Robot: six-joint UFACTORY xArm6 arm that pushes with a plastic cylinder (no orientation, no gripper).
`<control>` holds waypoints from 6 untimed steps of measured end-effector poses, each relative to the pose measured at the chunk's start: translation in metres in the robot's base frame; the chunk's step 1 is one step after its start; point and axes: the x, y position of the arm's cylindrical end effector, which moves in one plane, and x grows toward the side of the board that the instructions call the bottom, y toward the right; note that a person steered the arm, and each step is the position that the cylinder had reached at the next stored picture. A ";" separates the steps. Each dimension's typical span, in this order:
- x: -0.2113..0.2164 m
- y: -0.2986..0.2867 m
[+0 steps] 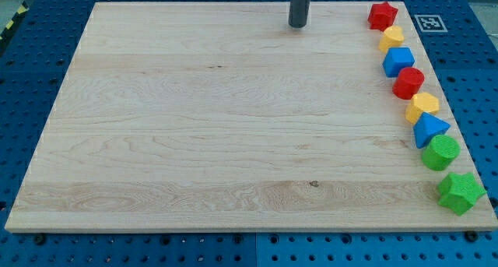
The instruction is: Point your arm at the red star
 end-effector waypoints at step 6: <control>-0.061 0.081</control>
